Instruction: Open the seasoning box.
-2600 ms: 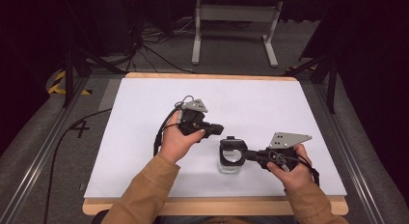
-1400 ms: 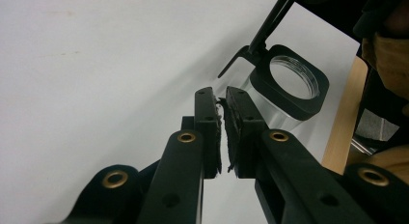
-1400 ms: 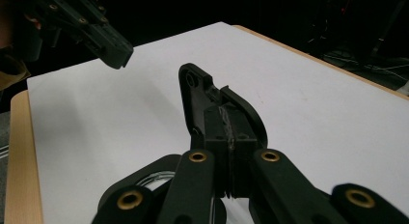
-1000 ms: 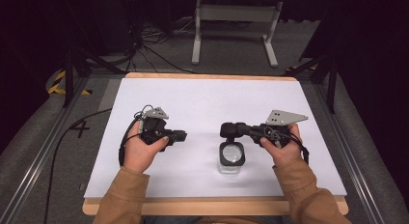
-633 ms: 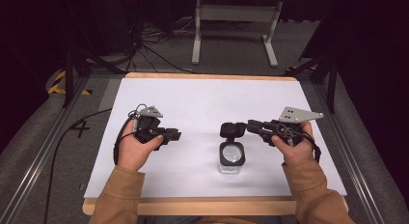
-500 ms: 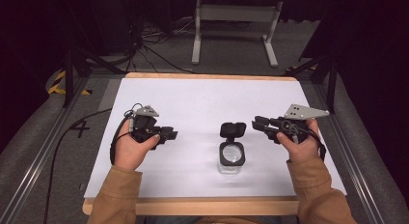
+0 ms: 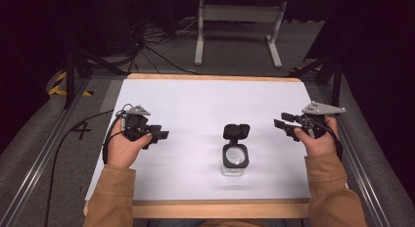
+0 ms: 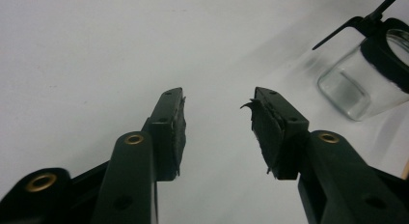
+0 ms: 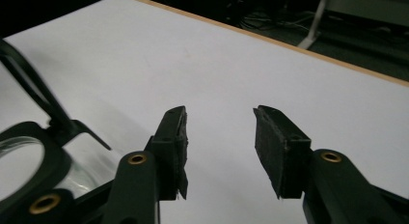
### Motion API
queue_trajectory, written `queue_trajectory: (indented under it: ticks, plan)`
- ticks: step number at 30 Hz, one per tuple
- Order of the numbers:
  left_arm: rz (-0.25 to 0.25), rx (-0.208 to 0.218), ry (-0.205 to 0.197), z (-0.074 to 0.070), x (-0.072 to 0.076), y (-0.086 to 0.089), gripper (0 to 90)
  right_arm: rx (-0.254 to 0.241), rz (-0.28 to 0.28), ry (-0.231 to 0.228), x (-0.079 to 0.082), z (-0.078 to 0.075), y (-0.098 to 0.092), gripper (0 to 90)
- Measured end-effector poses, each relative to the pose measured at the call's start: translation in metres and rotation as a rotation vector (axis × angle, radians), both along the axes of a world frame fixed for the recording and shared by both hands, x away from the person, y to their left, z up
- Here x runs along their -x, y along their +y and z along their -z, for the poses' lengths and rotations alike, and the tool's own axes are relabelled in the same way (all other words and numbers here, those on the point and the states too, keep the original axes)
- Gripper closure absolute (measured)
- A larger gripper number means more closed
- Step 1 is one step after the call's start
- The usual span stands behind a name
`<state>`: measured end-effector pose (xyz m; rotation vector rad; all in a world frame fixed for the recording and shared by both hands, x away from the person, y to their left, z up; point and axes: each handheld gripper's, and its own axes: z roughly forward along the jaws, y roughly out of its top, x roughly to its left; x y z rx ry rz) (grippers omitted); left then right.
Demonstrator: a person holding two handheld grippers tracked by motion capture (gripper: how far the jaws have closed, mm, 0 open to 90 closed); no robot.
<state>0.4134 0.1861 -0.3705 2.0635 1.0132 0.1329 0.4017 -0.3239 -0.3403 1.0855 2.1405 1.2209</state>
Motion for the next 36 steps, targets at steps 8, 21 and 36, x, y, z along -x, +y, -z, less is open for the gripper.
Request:
queue_trajectory:
  ticks: [8,21,36]
  plan:
    - [-0.030,-0.050,0.034,0.021,-0.014,0.009,46.9,0.016,0.085,0.060,-0.015,0.024,-0.024,46.9]
    - [-0.035,-0.071,0.084,0.051,-0.026,0.012,43.0,0.053,0.139,0.163,-0.034,0.063,-0.044,43.6]
    - [0.016,-0.106,0.138,0.066,-0.029,0.007,39.1,0.129,0.128,0.215,-0.042,0.089,-0.037,42.6]
